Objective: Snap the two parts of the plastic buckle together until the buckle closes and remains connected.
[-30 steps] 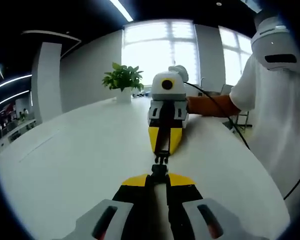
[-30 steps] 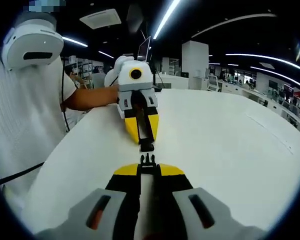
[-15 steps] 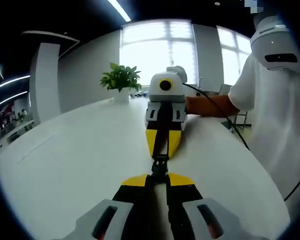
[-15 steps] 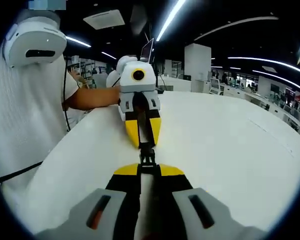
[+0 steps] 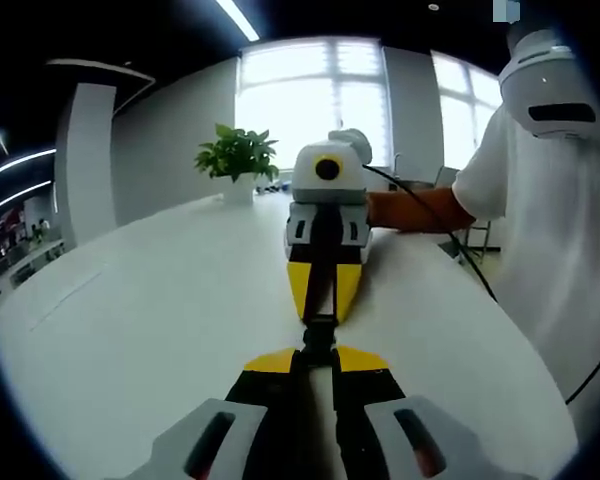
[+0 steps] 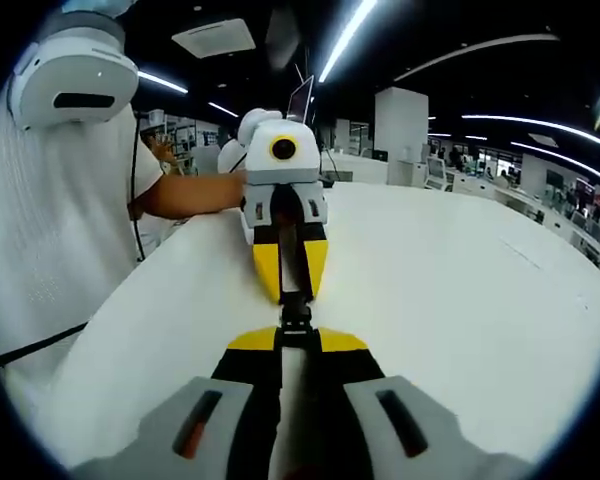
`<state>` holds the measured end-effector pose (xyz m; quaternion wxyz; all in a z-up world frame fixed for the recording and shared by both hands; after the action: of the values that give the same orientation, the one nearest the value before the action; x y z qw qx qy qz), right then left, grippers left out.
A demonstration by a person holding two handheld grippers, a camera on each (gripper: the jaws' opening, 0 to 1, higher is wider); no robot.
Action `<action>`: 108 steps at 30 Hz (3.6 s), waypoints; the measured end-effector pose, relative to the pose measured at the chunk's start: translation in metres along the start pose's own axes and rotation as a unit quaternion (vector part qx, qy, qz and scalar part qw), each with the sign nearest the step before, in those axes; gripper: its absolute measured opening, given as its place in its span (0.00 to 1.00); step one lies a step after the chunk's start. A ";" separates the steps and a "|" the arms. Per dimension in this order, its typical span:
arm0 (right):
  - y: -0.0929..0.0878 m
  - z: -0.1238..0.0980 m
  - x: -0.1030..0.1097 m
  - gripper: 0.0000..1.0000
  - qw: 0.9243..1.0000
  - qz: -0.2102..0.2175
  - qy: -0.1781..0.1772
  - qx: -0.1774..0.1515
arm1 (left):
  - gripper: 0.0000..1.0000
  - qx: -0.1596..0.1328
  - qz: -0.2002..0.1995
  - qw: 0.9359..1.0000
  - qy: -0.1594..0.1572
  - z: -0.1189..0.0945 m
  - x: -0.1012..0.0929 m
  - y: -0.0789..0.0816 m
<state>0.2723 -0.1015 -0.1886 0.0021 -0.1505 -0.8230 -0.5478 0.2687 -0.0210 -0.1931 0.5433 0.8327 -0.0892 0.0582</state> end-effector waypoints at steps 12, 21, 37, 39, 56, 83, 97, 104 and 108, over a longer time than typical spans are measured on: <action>-0.001 0.000 0.002 0.10 1.000 -0.005 0.016 0.004 | 0.10 -0.002 -0.003 1.000 -0.011 0.000 -0.001 0.000; -0.002 0.001 0.003 0.10 1.000 -0.005 0.020 0.004 | 0.09 -0.003 -0.001 1.000 -0.011 0.001 -0.002 0.000; 0.002 0.009 0.006 0.10 0.999 -0.005 0.039 0.008 | 0.09 -0.002 0.006 1.000 -0.015 0.003 -0.001 0.001; 0.002 0.008 0.003 0.10 0.999 -0.002 0.038 0.008 | 0.10 0.000 -0.002 1.000 -0.014 0.002 -0.001 0.001; 0.003 0.007 -0.002 0.12 1.000 -0.004 0.021 0.009 | 0.11 0.000 0.003 1.000 -0.004 0.001 -0.003 0.001; 0.002 0.008 0.005 0.12 1.000 -0.006 0.017 0.007 | 0.32 0.002 -0.008 1.000 0.007 -0.001 -0.007 0.003; 0.002 0.007 0.004 0.12 1.000 -0.008 0.018 0.008 | 0.37 -0.006 -0.013 1.000 0.024 -0.004 -0.002 0.007; 0.005 0.009 -0.007 0.12 1.000 -0.004 0.011 0.014 | 0.35 -0.008 -0.020 0.999 0.050 -0.013 0.011 0.007; 0.006 0.011 -0.013 0.12 1.000 -0.006 0.008 0.020 | 0.36 -0.012 -0.027 0.997 0.076 -0.018 0.021 0.007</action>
<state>0.2882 -0.0925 -0.1901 0.0087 -0.1411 -0.8344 -0.5328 0.2875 -0.0085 -0.1756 0.5597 0.8215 -0.0255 0.1057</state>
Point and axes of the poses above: the point that each gripper's makers call its tool centre point, and the gripper's own axes: z roughly forward along the fingers, x roughly to its left, y roughly out of its top, the point moved 3 cm from there along -z, roughly backward along the fingers, and after that the axes turned 14 degrees about z, right-handed, at the moved point
